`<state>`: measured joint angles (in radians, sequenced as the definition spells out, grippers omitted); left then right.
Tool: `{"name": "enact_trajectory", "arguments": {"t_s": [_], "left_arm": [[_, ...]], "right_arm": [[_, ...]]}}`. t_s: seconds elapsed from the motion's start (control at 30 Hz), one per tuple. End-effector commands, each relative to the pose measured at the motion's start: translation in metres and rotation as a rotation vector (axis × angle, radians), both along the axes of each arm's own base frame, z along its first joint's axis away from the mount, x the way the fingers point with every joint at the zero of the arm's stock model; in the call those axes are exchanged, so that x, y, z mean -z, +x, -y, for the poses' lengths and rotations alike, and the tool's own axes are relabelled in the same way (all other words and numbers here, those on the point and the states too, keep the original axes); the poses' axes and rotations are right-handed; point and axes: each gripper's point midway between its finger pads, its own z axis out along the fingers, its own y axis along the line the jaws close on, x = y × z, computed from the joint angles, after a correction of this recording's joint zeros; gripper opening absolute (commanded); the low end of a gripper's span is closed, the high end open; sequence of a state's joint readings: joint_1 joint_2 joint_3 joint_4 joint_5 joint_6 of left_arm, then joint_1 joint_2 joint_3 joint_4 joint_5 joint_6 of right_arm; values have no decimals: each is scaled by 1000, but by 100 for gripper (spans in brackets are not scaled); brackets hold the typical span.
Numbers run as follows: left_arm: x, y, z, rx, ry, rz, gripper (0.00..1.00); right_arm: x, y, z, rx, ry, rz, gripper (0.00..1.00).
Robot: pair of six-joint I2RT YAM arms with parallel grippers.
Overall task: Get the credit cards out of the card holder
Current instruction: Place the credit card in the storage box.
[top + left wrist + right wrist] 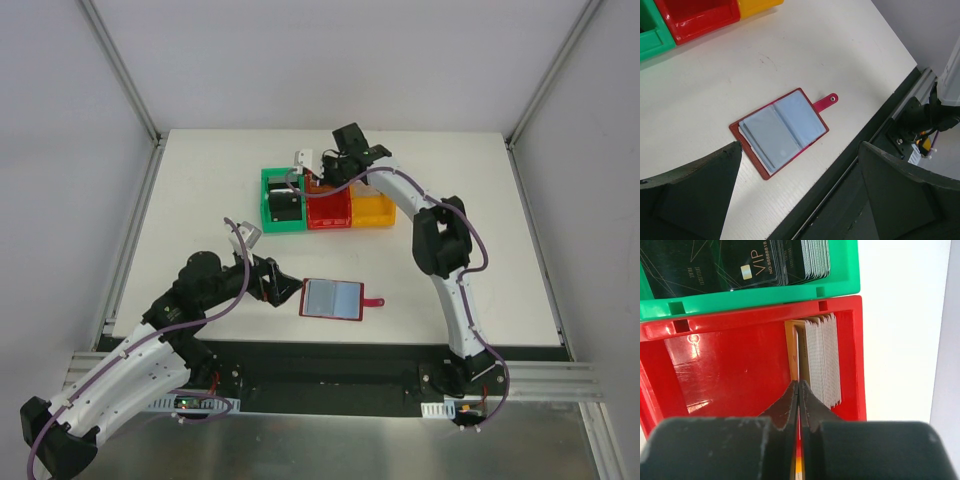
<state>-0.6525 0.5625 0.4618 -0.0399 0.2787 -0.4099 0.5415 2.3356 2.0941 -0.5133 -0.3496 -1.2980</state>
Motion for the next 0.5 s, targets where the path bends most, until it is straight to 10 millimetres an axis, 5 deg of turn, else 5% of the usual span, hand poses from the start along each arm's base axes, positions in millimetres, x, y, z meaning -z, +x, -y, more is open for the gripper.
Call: {"name": "enact_trajectory", "arguments": {"t_s": [0.0, 0.47], "left_arm": [[-8, 4, 2, -3, -27, 15, 99], [-6, 4, 3, 2, -22, 9, 99]], "right_arm": [[-3, 4, -5, -7, 27, -7, 0], [10, -13, -8, -39, 32, -109, 0]]}}
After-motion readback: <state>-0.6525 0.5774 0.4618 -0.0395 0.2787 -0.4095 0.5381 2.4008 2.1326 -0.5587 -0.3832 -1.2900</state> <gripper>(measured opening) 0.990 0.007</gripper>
